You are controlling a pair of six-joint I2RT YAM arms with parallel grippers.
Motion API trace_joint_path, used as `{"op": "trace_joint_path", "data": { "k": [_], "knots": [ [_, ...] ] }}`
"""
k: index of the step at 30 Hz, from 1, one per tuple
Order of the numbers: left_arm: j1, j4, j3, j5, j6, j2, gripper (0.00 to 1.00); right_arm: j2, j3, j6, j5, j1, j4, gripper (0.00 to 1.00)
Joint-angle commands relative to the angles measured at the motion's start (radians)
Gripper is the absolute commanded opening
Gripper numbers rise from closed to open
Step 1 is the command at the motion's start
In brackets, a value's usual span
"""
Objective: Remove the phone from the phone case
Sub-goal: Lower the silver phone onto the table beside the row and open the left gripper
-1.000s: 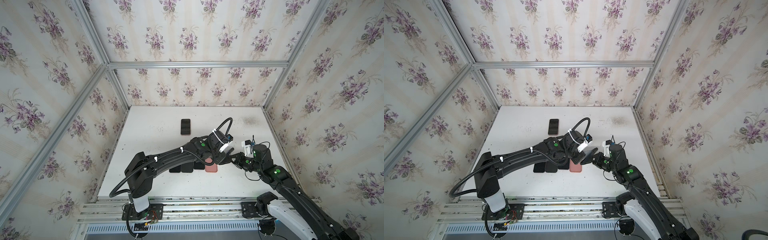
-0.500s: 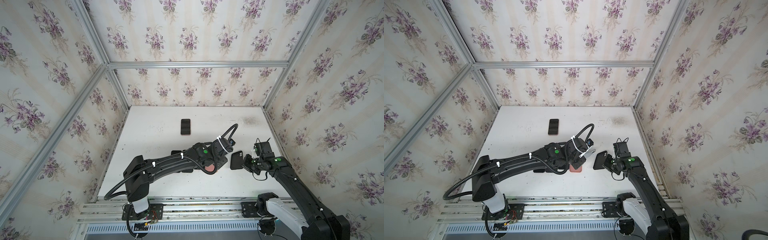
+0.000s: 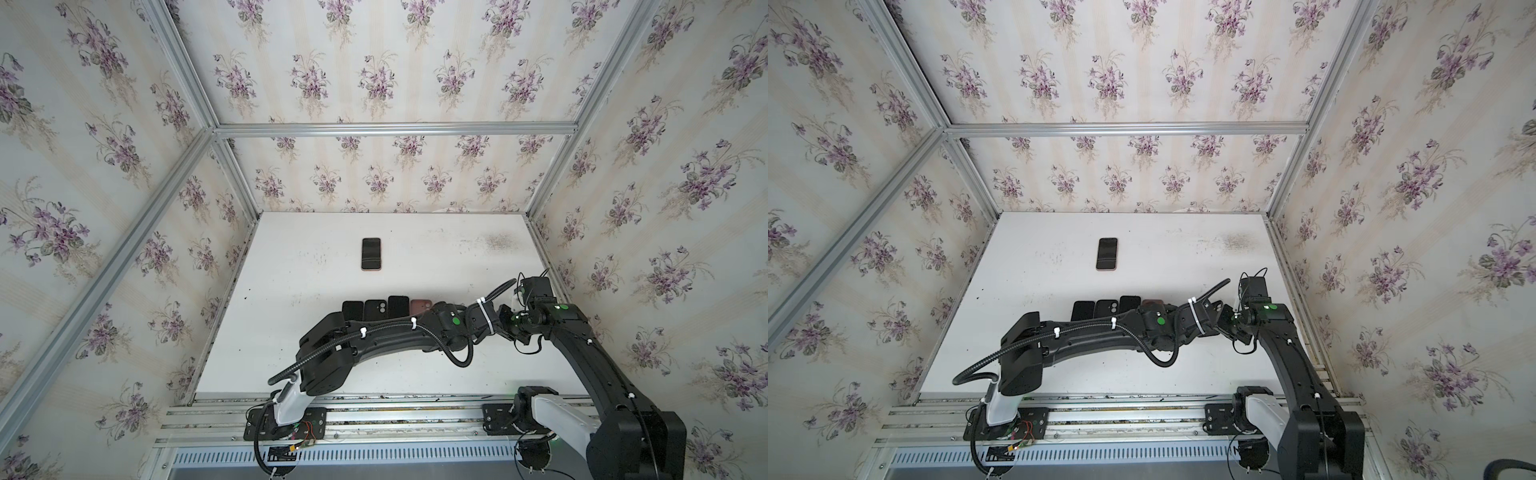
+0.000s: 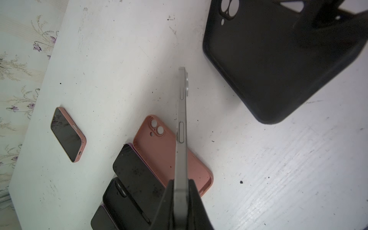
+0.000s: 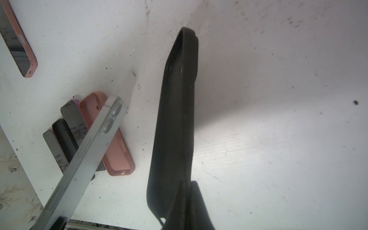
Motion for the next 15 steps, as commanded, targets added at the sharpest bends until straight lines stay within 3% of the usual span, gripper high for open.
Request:
{"op": "trace_joint_path", "data": {
  "k": [1, 5, 15],
  "knots": [
    [-0.022, -0.07, 0.062, -0.135, -0.017, 0.049, 0.06, 0.016, 0.003, -0.042, -0.012, -0.001, 0.012, 0.0],
    [-0.043, -0.134, 0.139, -0.156, -0.02, 0.125, 0.07, 0.024, -0.017, -0.056, -0.017, -0.002, 0.023, 0.0],
    [-0.096, -0.149, 0.171, -0.179, -0.017, 0.2, 0.14, 0.062, -0.042, -0.07, -0.041, -0.004, 0.066, 0.0]
  ]
}}
